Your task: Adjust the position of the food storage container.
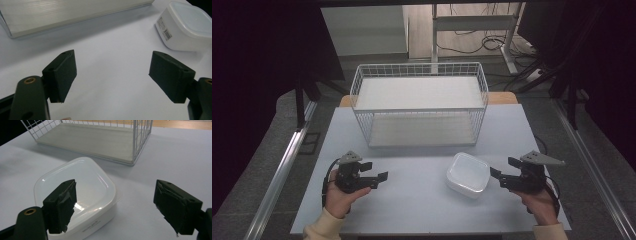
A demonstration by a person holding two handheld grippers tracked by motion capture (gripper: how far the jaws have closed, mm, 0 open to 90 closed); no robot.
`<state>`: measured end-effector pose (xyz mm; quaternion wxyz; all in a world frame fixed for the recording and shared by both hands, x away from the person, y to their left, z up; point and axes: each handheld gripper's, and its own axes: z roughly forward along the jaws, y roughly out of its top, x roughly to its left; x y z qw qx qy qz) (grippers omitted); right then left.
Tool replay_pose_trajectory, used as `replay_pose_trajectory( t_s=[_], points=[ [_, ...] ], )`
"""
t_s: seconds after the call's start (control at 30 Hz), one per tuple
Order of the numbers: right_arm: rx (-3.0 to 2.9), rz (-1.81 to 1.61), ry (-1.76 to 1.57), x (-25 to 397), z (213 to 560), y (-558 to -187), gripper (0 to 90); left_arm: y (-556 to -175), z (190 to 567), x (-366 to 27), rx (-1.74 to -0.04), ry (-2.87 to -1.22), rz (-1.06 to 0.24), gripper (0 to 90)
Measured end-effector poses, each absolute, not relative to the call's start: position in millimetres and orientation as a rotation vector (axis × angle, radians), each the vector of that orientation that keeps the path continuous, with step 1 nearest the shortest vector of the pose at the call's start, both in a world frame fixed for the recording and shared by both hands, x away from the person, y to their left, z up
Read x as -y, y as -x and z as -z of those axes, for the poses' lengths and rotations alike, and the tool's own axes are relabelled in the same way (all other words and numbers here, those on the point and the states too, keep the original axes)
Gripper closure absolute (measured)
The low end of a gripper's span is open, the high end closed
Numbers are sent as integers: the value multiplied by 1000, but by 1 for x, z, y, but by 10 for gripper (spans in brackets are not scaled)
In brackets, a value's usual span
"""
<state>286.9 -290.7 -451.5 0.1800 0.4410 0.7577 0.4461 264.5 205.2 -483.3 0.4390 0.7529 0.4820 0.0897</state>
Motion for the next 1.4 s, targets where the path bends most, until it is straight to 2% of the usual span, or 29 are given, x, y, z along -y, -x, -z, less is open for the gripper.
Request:
replay_pose_trajectory(
  t_s=[0.7,1.4],
  points=[
    [-2146,-1239,-1272,290,453,-288,155,-265,484,-206,-1188,-1882,-226,214],
    [-2156,-1227,-1273,289,447,-290,183,-263,480,-205,-1186,-1888,-226,211]
  ],
)
